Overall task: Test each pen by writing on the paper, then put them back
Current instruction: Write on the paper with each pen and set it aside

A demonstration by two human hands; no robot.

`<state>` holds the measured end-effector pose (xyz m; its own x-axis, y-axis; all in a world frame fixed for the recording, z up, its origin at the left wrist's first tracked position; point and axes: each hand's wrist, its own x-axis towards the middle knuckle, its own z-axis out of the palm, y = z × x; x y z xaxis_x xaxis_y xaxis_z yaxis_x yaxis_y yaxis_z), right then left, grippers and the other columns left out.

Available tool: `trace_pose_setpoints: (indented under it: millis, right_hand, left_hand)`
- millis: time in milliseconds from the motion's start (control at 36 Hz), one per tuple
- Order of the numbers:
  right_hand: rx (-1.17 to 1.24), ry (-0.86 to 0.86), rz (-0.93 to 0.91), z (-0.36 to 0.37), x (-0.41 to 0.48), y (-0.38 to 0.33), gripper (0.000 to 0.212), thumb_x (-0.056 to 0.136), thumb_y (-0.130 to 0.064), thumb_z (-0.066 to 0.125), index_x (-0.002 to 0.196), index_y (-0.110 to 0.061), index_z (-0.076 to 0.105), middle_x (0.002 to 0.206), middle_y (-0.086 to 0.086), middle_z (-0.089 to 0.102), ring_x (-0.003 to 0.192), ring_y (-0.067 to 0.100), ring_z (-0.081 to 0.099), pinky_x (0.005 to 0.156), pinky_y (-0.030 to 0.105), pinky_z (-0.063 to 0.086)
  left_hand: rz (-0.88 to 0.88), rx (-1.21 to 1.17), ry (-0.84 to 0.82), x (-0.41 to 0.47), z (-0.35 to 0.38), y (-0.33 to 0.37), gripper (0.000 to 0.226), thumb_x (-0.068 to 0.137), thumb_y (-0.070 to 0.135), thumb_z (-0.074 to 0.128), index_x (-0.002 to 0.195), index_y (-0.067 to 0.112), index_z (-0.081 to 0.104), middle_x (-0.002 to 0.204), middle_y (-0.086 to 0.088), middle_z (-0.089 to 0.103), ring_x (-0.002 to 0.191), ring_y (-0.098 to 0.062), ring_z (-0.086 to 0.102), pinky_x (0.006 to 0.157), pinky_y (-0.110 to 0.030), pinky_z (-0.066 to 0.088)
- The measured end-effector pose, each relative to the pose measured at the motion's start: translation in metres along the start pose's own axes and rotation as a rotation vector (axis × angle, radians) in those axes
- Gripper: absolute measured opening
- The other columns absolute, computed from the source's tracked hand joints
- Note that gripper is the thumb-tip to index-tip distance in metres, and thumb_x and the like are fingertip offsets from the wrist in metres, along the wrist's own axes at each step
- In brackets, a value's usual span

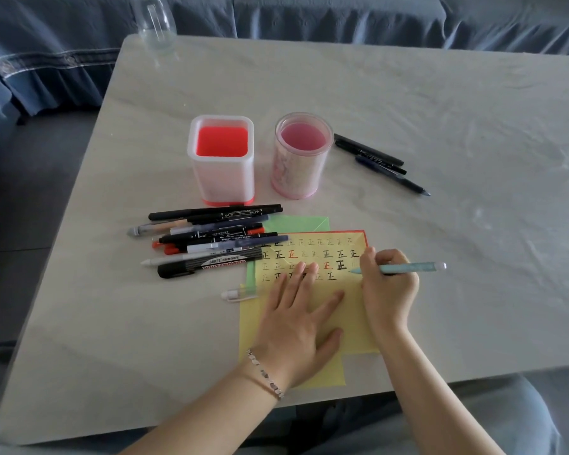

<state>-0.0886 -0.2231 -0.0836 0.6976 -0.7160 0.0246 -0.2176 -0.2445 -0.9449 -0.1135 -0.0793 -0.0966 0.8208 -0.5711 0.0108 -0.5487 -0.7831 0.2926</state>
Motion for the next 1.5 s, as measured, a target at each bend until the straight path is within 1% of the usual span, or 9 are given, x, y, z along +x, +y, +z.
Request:
trace_pose_setpoints:
  millis: [111,250,333,667,889,1083,1194,1306,1500]
  right_hand:
    - [0.05,-0.076,0.035,-0.006,0.001,-0.005,0.031,0.079,-0.025,0.071,0.06,-0.014,0.049,0.049,0.002,0.053,0.04,0.003,0.045,0.046,0.014,0.039]
    - [0.051,-0.222,0.067,-0.02,0.0,-0.008,0.018,0.076,-0.014,0.074,0.07,-0.014,0.058,0.067,0.004,0.068,0.059,0.012,0.066,0.056,0.021,0.052]
    - [-0.043,-0.278,-0.009,-0.029,0.0,-0.007,0.021,0.077,-0.011,0.072,0.063,-0.01,0.057,0.058,0.003,0.067,0.055,0.012,0.065,0.052,0.018,0.049]
    - [-0.201,-0.322,-0.06,-0.031,0.003,-0.005,0.022,0.075,-0.01,0.072,0.06,-0.002,0.057,0.061,0.015,0.065,0.063,0.031,0.062,0.054,0.038,0.05]
    - [-0.297,-0.361,-0.088,-0.044,0.009,-0.004,0.02,0.073,-0.01,0.072,0.06,-0.005,0.059,0.06,0.01,0.065,0.06,0.028,0.061,0.05,0.04,0.048]
    - [-0.33,-0.366,-0.054,-0.053,0.011,-0.004,0.02,0.074,-0.008,0.071,0.058,-0.007,0.059,0.06,0.007,0.064,0.053,0.018,0.057,0.042,0.016,0.04]
    - [-0.311,-0.29,-0.044,-0.06,0.01,-0.006,0.02,0.077,-0.01,0.071,0.06,-0.008,0.059,0.061,0.007,0.066,0.06,0.026,0.064,0.05,0.033,0.05]
    - [-0.178,-0.253,0.01,-0.062,0.005,-0.015,0.017,0.078,-0.009,0.07,0.066,-0.008,0.058,0.058,-0.004,0.068,0.056,0.012,0.065,0.05,0.02,0.05]
    - [-0.11,-0.409,0.066,-0.05,-0.015,-0.033,0.011,0.074,-0.011,0.073,0.073,-0.012,0.062,0.066,-0.002,0.07,0.063,0.013,0.068,0.057,0.028,0.055]
  left_hand:
    - [0.004,-0.004,0.003,0.0,0.0,-0.001,0.05,0.086,0.052,0.034,0.128,0.032,0.051,0.143,-0.019,0.038,0.134,-0.035,0.031,0.104,-0.047,0.019]
    - [0.009,0.018,-0.005,0.001,0.001,-0.001,0.049,0.085,0.05,0.035,0.128,0.032,0.051,0.142,-0.019,0.038,0.134,-0.036,0.031,0.104,-0.047,0.018]
    - [0.008,0.01,-0.007,0.0,0.002,-0.001,0.049,0.085,0.051,0.035,0.128,0.032,0.05,0.144,-0.018,0.036,0.135,-0.034,0.029,0.105,-0.047,0.016]
    - [0.007,-0.014,-0.017,0.0,0.003,-0.002,0.05,0.087,0.051,0.034,0.131,0.033,0.047,0.146,-0.017,0.033,0.137,-0.034,0.024,0.107,-0.047,0.014]
    - [0.019,-0.004,0.012,0.0,0.003,-0.002,0.049,0.086,0.051,0.035,0.13,0.032,0.046,0.144,-0.018,0.036,0.135,-0.035,0.028,0.106,-0.047,0.016]
    - [0.019,-0.002,0.002,0.0,0.003,-0.003,0.048,0.086,0.051,0.035,0.129,0.033,0.047,0.145,-0.018,0.035,0.136,-0.035,0.027,0.106,-0.047,0.014]
    - [0.016,0.006,-0.005,0.0,0.004,-0.003,0.049,0.086,0.051,0.035,0.13,0.033,0.046,0.146,-0.017,0.033,0.137,-0.034,0.025,0.106,-0.047,0.013]
    - [0.025,-0.033,0.003,-0.001,0.003,-0.003,0.045,0.087,0.048,0.036,0.127,0.03,0.048,0.144,-0.016,0.036,0.136,-0.033,0.027,0.107,-0.046,0.014]
    - [0.0,-0.151,0.206,-0.004,-0.022,-0.023,0.036,0.086,0.03,0.04,0.114,0.017,0.059,0.126,-0.009,0.057,0.117,-0.02,0.05,0.104,-0.039,0.029]
